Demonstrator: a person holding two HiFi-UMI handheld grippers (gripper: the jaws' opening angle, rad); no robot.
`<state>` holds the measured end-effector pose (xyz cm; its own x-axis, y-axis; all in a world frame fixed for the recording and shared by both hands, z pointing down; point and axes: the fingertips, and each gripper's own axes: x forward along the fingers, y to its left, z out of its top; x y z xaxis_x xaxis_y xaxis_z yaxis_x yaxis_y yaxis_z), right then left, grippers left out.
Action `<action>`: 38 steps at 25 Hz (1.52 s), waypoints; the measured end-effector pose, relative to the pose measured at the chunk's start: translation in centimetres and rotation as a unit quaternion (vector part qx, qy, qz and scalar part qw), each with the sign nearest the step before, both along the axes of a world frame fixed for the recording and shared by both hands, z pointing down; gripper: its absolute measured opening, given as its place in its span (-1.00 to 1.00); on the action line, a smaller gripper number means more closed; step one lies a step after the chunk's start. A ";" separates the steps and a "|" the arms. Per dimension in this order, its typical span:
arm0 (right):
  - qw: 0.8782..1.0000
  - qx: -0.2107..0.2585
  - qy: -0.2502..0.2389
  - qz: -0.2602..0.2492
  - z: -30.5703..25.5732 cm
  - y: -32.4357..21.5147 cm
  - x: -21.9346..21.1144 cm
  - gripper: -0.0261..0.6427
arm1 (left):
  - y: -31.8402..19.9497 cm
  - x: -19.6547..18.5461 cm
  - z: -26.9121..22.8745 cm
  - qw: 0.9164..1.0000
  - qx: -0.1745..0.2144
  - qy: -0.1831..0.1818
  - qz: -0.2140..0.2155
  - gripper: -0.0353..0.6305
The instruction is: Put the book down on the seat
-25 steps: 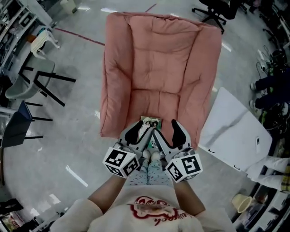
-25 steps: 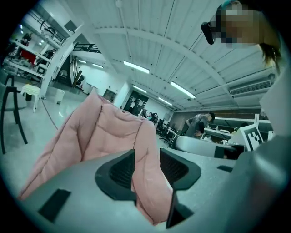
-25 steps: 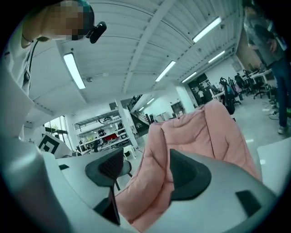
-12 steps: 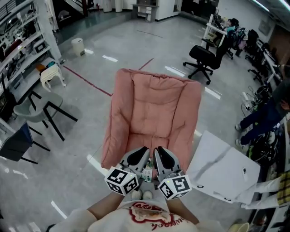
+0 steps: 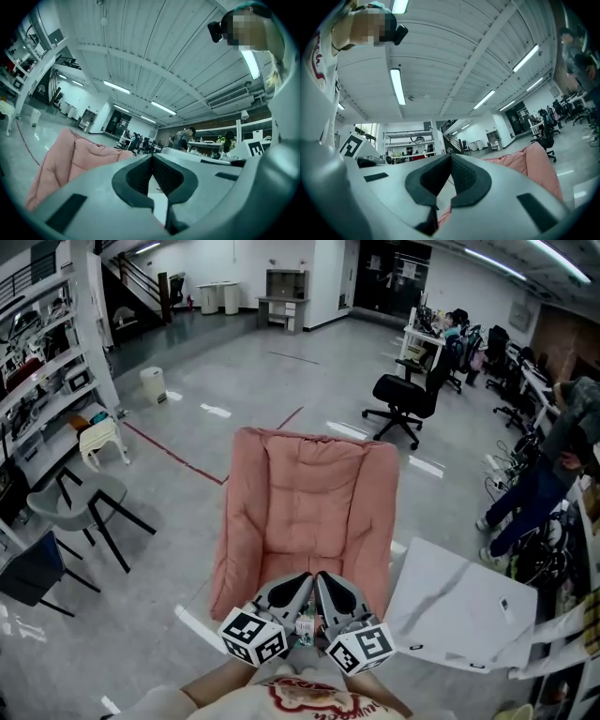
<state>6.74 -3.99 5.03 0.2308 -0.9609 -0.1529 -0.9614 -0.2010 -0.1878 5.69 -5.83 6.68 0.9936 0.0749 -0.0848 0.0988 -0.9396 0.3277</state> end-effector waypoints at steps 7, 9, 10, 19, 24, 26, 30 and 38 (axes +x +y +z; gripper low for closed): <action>1.000 0.011 0.026 -0.005 -2.2 2.7 -1.9 -0.92 | 2.3 -0.6 -1.8 1.000 0.010 0.011 0.015 -0.88; 0.999 0.017 0.028 -0.005 -2.6 4.2 -2.9 -0.92 | 3.8 -1.6 -2.4 1.000 0.013 0.017 0.014 -0.88; 0.999 0.019 0.030 -0.006 -2.7 5.0 -3.5 -0.92 | 4.6 -2.1 -2.5 1.000 0.014 0.020 0.012 -0.88; 0.999 0.007 0.025 -0.022 -0.3 16.1 -10.9 -0.92 | 15.6 -9.6 0.0 1.000 -0.004 0.014 -0.014 -0.88; 0.999 -0.005 0.014 -0.034 1.3 22.5 -16.1 -0.92 | 22.2 -15.3 1.8 0.999 -0.016 0.000 -0.038 -0.88; 0.999 -0.010 0.011 -0.041 1.6 24.0 -17.9 -0.92 | 23.8 -17.3 2.2 0.999 -0.020 -0.006 -0.047 -0.88; 0.999 -0.007 0.016 -0.047 0.6 25.5 -20.4 -0.92 | 25.4 -19.9 1.3 0.999 -0.022 -0.007 -0.048 -0.88; 0.998 0.000 0.035 -0.052 -0.6 26.5 -22.4 -0.92 | 26.2 -21.7 -0.2 0.998 -0.006 0.006 -0.059 -0.88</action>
